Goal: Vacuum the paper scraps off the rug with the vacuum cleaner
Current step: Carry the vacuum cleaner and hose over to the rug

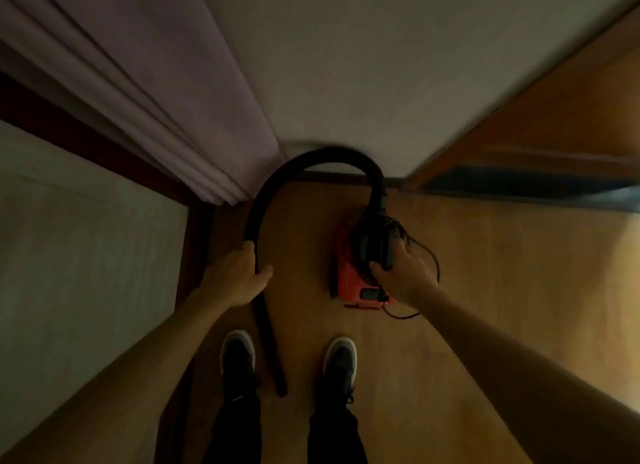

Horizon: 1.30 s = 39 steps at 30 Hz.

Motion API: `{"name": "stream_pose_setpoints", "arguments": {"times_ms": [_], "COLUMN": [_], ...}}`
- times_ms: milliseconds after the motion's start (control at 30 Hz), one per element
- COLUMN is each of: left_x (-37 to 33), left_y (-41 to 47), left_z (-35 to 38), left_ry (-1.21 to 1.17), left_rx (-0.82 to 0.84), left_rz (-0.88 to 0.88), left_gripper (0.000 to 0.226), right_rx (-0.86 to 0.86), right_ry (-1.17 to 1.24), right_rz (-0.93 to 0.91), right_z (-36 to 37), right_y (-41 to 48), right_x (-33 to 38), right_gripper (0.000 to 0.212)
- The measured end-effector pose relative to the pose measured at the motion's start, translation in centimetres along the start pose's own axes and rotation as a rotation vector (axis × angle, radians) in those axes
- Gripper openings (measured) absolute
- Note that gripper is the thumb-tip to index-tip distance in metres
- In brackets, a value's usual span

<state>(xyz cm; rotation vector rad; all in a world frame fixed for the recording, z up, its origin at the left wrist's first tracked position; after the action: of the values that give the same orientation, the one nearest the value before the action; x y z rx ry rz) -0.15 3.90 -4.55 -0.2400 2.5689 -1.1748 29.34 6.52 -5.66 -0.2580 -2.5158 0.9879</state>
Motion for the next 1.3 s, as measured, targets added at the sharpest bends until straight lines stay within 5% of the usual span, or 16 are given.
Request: {"name": "stream_pose_setpoints", "arguments": {"times_ms": [433,933,1133,1300], "left_x": [6.3,11.2,11.4,10.8], "left_y": [11.4,23.2,25.1,24.4], "left_z": [8.6,13.7,13.8,14.1], "left_ry": [0.010,-0.425,-0.447,-0.523], "left_rx": [0.068,-0.149,-0.290,-0.319], "left_rz": [-0.133,-0.317,-0.288,-0.261], "left_gripper": [0.067,0.080,0.050,0.052], "right_rx": [-0.255,-0.624,-0.687,-0.650], "right_ry": [0.103,0.353,0.414,0.502], "right_rz": [0.148,0.098,0.070,0.043], "right_z": [7.4,10.2,10.4,10.0], "right_y": [8.8,14.2,14.4,13.9], "right_x": [-6.1,-8.3,-8.0,-7.4], "right_gripper": [0.081,0.058,0.050,0.048]}}
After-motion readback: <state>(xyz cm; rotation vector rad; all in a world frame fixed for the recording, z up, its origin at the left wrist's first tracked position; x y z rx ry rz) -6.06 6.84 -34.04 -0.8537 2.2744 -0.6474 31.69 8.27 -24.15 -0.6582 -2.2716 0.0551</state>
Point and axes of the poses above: each hand's wrist, its own y-axis towards the middle knuckle, its own z-axis out of the palm, x = y × z, the point moved 6 cm from there along y, towards the middle knuckle, and after that the axes turned 6 degrees about y, right-handed, at the moved point
